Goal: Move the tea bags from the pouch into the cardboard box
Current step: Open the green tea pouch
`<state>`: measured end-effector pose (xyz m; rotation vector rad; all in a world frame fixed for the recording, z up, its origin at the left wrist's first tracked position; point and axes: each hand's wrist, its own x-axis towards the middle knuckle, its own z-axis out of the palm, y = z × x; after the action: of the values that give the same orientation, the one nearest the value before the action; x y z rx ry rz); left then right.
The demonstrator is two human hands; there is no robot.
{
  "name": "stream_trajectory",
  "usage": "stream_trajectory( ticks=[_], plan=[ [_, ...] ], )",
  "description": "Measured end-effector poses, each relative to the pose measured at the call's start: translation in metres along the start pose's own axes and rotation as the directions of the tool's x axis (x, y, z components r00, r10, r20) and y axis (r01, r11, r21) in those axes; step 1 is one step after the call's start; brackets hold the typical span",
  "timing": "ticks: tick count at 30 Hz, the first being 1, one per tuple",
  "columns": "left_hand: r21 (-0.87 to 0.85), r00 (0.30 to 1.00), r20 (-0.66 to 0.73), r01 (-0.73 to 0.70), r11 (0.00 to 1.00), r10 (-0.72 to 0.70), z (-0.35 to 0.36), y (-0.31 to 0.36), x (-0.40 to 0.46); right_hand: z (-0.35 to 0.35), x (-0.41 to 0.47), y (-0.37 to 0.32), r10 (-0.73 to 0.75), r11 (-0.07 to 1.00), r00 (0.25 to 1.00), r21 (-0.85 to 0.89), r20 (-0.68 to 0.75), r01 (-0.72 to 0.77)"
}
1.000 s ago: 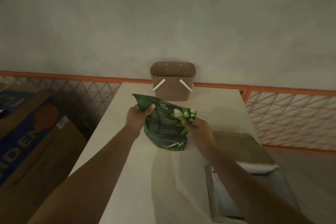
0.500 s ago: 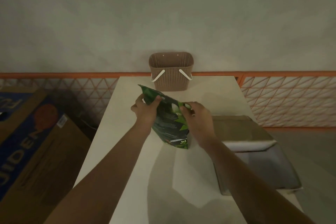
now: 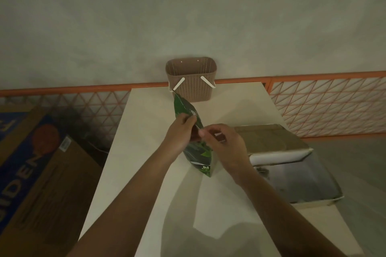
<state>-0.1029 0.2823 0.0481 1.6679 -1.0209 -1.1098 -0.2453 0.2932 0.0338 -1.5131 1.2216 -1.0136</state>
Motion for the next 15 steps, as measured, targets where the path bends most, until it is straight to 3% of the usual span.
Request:
stream_trajectory(
  ticks=[6,10,15],
  plan=[
    [-0.09,0.999,0.041,-0.006,0.996,0.009,0.01,-0.01,-0.014,-0.017,0.006,0.007,0.056,0.998,0.998,-0.007,0.026,-0.056],
    [-0.269,0.996,0.081,0.046,0.962,-0.025,0.013,-0.006,-0.025,-0.025,0.007,0.004,0.082,0.996,0.994,-0.027,0.071,-0.08],
    [-0.274,0.992,0.125,0.043,0.961,-0.009,0.017,-0.009,-0.031,-0.035,0.012,0.001,0.086,0.996,0.988,-0.001,0.13,-0.087]
  ],
)
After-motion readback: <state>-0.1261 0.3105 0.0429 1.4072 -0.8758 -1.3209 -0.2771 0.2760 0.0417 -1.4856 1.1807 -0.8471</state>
